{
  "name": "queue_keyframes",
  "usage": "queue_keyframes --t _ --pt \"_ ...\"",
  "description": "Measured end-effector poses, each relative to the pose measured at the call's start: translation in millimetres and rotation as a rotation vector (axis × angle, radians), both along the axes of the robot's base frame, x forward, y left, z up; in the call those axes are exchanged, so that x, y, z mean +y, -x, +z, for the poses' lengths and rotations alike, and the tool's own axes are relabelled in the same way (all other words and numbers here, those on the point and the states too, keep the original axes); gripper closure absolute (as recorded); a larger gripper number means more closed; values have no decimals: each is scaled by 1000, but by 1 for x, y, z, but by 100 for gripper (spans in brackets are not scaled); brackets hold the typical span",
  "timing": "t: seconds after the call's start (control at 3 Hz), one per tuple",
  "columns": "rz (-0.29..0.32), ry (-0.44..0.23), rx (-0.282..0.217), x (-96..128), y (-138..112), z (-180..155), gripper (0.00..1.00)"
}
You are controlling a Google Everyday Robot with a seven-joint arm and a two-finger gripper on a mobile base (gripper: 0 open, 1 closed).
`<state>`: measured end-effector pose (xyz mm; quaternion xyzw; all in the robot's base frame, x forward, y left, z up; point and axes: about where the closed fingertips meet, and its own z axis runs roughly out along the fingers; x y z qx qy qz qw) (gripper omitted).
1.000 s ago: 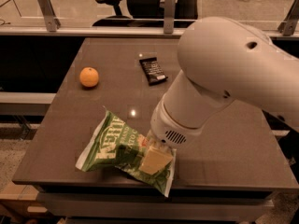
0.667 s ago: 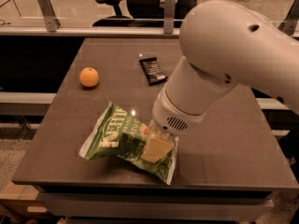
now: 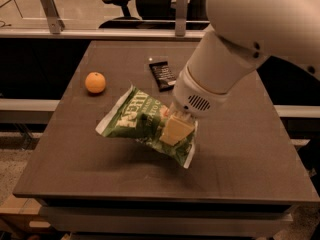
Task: Move green jalapeno chip bag near rxbar chocolate
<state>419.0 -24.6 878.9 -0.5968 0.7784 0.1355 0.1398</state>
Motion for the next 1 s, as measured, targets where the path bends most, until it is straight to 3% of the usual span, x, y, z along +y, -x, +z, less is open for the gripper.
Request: queue_keyframes --t 1.0 --pt "-110 -71 -45 -51 -63 46 100"
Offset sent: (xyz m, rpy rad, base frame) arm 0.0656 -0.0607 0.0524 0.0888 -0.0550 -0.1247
